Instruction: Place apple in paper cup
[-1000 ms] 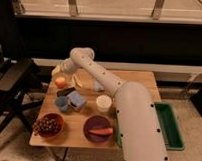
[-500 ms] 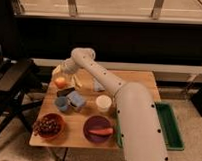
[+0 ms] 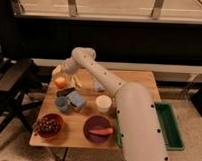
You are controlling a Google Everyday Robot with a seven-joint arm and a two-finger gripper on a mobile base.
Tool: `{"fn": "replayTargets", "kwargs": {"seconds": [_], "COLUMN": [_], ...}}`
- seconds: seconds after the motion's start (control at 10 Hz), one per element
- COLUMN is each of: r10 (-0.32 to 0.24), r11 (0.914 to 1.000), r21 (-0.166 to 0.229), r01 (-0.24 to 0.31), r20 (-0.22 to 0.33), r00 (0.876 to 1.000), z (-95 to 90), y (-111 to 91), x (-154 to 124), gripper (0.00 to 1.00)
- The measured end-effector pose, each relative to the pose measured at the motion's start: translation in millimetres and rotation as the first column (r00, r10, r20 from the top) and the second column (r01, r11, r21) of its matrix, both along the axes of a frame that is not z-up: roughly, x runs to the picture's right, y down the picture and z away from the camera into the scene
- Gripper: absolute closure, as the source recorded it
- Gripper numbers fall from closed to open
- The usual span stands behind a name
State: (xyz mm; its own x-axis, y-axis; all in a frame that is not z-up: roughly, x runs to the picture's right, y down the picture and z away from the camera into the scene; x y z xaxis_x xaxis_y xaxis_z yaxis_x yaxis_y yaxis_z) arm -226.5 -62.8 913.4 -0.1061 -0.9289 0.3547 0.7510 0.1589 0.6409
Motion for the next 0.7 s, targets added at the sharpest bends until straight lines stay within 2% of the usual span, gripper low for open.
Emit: {"fn": "replayTargets", "kwargs": {"seconds": [0.5,0.7], "r10": [-0.018,-0.056], "r11": [0.9998,0.9980], "r21": [0.004,0.028], "r01": [0.018,0.056], "r20": [0.004,-0.013], "r00": [1.000,0.998], "z": [-0.4,1.0], "y": [-3.7,-1.9], "x": [6.5,1.5], "gripper": [0.35,0.35]}}
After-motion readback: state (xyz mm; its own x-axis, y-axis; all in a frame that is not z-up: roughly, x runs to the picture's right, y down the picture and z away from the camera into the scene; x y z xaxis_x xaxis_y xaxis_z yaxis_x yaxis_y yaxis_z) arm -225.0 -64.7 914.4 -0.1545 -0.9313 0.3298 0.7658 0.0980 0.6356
